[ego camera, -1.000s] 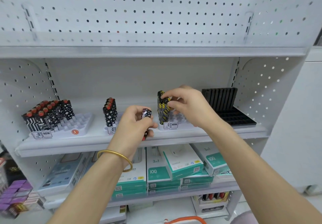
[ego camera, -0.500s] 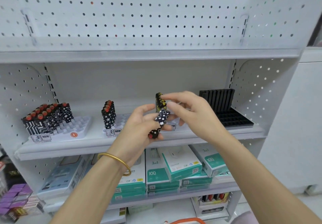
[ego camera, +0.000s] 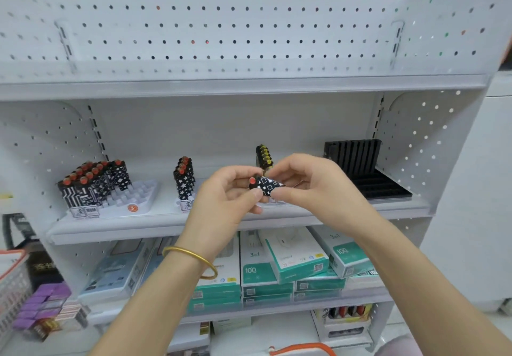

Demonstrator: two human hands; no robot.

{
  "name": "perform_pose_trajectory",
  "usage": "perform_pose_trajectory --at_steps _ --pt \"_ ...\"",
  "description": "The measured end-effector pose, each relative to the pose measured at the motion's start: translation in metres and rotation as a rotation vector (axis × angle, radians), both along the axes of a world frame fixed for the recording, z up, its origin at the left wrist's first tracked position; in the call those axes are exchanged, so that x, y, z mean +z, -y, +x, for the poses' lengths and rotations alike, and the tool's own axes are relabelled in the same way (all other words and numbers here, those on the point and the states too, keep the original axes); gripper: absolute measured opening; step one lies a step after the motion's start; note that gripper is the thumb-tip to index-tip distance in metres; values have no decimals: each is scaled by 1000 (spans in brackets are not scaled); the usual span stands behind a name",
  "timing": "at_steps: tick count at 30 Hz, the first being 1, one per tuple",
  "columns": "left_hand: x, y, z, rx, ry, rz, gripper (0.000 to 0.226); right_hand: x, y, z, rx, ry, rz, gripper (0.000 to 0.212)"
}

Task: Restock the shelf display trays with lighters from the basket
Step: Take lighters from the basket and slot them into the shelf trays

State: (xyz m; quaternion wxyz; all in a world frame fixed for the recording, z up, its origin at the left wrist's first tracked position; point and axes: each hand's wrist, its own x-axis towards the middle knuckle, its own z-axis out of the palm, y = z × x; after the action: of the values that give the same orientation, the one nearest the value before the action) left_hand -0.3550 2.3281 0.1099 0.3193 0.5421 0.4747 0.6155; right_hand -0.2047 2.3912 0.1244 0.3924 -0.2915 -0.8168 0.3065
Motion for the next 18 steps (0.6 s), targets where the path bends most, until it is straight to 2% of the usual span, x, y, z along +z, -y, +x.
perform_pose_trajectory --at_steps 4,7,11,14,18 --pt "-6 11 -27 219 -55 76 30 9 6 -35 117 6 -58 39" --pt "-16 19 -53 481 -344 123 27 13 -2 -61 106 -53 -80 48" --pt "-34 23 -80 636 -658 148 22 12 -5 -94 119 -120 -107 35" --pt "-43 30 -96 774 -761 130 26 15 4 -126 184 -162 -95 27" --pt "-51 44 -126 925 -915 93 28 25 10 -179 172 -128 58 22"
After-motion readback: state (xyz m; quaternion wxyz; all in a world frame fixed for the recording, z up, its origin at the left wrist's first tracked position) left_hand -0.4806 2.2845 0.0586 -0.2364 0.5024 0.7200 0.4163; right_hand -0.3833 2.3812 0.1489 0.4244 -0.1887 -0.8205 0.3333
